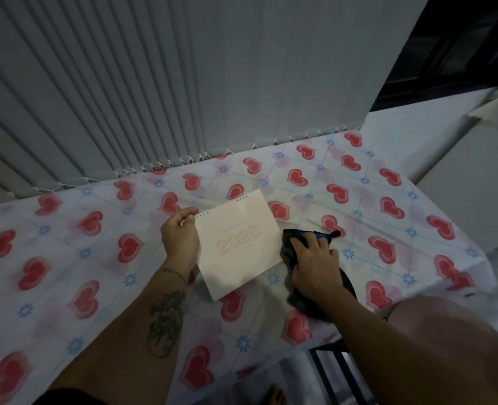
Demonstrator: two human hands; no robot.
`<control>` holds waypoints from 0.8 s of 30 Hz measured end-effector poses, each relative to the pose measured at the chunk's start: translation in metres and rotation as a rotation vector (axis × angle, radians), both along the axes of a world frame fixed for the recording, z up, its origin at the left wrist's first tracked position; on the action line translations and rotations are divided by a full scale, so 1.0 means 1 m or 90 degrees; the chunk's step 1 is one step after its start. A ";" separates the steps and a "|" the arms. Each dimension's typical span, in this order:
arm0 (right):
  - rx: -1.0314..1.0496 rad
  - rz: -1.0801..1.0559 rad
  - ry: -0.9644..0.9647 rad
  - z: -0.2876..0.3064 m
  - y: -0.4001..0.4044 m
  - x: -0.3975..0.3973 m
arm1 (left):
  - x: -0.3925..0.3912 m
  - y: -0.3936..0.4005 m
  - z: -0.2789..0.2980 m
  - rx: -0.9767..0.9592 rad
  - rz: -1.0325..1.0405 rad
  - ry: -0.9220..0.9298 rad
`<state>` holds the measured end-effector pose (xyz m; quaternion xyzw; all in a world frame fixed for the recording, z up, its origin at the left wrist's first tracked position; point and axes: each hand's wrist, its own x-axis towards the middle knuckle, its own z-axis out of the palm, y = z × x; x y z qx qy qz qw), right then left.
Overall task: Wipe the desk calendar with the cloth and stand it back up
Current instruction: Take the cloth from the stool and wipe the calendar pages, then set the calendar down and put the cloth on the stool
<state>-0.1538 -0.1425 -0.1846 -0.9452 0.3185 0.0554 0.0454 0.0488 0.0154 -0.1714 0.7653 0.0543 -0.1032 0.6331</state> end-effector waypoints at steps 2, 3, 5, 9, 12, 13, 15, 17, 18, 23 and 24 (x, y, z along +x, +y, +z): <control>0.003 -0.001 -0.005 -0.003 0.001 -0.001 | 0.005 0.003 -0.006 0.047 -0.019 -0.013; 0.007 -0.006 -0.012 -0.004 0.001 -0.001 | 0.008 0.005 -0.009 0.079 -0.031 -0.024; 0.012 -0.026 -0.015 -0.006 0.000 -0.001 | 0.011 0.010 -0.013 0.148 -0.061 -0.059; 0.049 -0.054 0.017 -0.009 -0.002 0.002 | 0.013 0.018 -0.024 0.278 -0.149 -0.084; 0.073 -0.056 0.019 -0.011 -0.001 0.002 | 0.010 0.025 -0.030 0.334 -0.213 -0.070; 0.073 -0.057 0.019 -0.012 -0.001 0.002 | 0.009 0.026 -0.031 0.341 -0.227 -0.072; 0.070 -0.058 0.014 -0.012 0.000 0.002 | 0.007 0.029 -0.029 0.360 -0.246 -0.078; 0.067 -0.059 0.001 -0.009 0.000 0.001 | 0.006 0.030 -0.027 0.387 -0.261 -0.080; 0.069 -0.061 -0.009 -0.006 0.000 0.000 | 0.005 0.031 -0.025 0.403 -0.266 -0.081; 0.128 -0.065 -0.091 0.018 -0.007 -0.013 | -0.005 0.029 -0.014 0.411 -0.227 -0.110; 0.143 -0.074 -0.111 0.024 -0.009 -0.018 | -0.009 0.025 -0.011 0.389 -0.221 -0.120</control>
